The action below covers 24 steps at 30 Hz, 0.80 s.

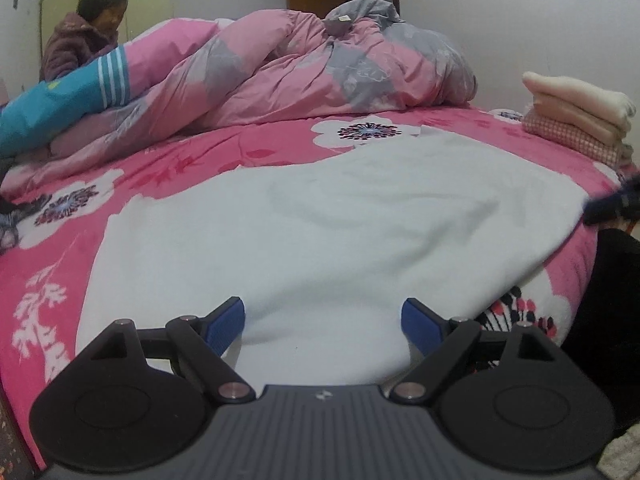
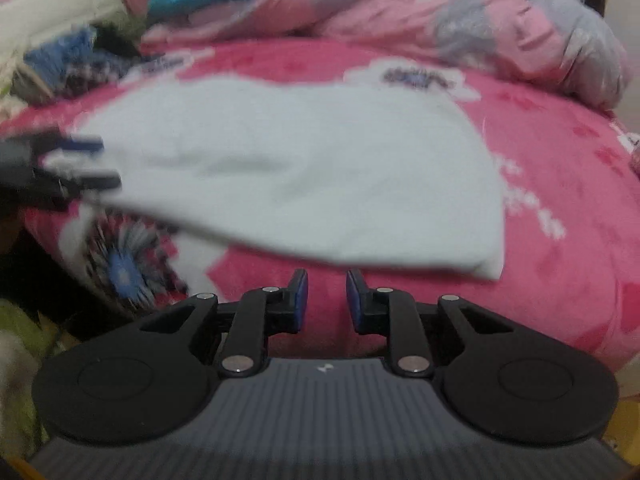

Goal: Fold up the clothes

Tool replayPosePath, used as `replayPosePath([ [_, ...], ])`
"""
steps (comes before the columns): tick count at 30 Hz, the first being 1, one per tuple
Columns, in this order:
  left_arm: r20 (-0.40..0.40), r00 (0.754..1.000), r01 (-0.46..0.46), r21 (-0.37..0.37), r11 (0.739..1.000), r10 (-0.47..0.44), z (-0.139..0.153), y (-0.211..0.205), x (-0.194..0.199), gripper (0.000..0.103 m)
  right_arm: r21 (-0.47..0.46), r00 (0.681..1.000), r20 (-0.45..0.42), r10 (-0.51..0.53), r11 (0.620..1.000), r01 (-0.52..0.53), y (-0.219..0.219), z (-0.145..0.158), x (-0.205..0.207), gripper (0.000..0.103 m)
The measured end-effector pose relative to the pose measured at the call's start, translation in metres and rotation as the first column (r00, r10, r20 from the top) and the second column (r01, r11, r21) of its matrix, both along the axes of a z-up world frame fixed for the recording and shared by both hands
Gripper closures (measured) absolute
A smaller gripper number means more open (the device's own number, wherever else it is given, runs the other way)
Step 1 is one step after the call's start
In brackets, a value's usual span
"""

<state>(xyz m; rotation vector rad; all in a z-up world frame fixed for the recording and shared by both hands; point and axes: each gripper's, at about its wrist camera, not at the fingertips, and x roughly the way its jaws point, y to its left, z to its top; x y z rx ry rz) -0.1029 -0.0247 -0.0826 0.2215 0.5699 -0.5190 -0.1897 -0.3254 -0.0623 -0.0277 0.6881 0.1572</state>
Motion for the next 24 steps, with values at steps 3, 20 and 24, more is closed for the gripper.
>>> replayPosePath([
  [3,-0.021,1.0,-0.013,-0.015,1.0,0.013,0.0,0.002,0.0,0.016,0.04,0.993,0.113,0.036,0.998,-0.041,0.011,0.012,0.018,0.082],
  [20,-0.048,0.997,-0.068,-0.086,0.994,0.065,0.01,0.015,0.003,0.015,0.292,0.975,0.026,-0.222,0.934,0.205,-0.033,-0.003,-0.013,0.069],
  [24,-0.03,0.993,-0.113,-0.108,0.988,0.11,0.025,0.02,0.007,0.009,0.357,0.973,0.11,-0.204,0.922,0.153,-0.013,0.015,0.015,0.038],
])
